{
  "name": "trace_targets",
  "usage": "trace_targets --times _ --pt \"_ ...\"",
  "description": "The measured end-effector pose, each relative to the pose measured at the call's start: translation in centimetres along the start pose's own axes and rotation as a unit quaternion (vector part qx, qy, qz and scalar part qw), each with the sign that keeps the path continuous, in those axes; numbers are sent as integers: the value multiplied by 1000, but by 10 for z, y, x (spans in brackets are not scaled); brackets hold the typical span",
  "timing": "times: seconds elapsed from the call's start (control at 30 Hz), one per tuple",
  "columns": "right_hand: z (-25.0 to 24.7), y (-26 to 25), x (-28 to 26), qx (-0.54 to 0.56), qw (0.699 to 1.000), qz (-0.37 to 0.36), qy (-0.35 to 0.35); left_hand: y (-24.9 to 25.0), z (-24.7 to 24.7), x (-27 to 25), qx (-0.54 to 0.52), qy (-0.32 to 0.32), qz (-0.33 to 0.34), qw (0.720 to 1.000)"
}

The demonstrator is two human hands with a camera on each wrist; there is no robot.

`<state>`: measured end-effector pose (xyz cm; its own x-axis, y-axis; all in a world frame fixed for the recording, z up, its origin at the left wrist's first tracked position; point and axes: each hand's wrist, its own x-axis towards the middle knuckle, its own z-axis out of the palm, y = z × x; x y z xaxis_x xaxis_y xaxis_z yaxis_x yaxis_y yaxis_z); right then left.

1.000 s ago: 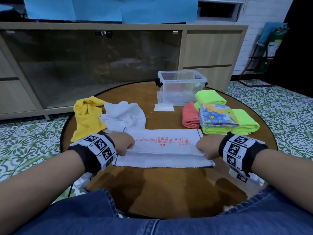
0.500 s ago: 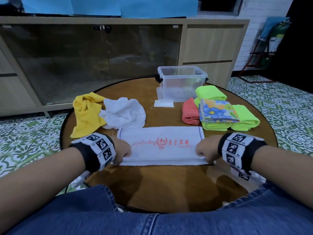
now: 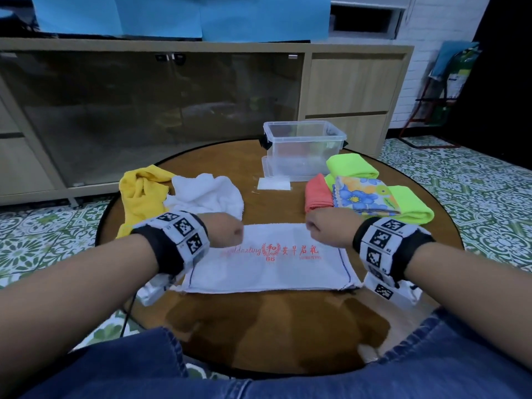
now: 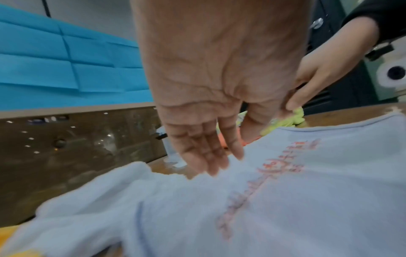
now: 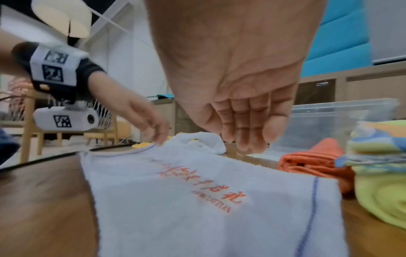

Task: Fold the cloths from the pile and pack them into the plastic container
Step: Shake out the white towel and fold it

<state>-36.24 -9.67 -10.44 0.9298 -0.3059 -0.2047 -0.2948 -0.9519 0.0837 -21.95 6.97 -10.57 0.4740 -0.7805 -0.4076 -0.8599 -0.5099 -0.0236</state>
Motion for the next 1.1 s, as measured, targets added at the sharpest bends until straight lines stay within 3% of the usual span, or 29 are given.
trace_targets --times 0.07,0.17,0.3,0.53,0.67,0.83,0.9,1.0,1.1 --pt "4 -6 12 23 999 -25 -15 14 -1 13 -2 29 34 999" --pt "16 -25 33 9 991 -33 -128 42 7 39 41 -20 56 997" --pt "36 -34 58 15 988 -14 -153 52 27 63 69 -41 45 996" --pt "62 1 57 35 986 1 -164 -10 55 48 9 -76 19 997" --pt "65 22 49 36 985 41 -162 -47 65 30 -23 -80 -42 996" --pt "60 43 34 10 985 91 -144 -48 69 18 -5 -40 -107 993" --pt "52 36 28 -3 992 70 -104 -40 64 20 25 -12 -123 992" --pt "45 1 21 33 995 -10 -97 -12 58 20 25 14 -71 997" --pt "55 -24 17 41 987 -56 -147 25 66 14 1 -19 16 1000"
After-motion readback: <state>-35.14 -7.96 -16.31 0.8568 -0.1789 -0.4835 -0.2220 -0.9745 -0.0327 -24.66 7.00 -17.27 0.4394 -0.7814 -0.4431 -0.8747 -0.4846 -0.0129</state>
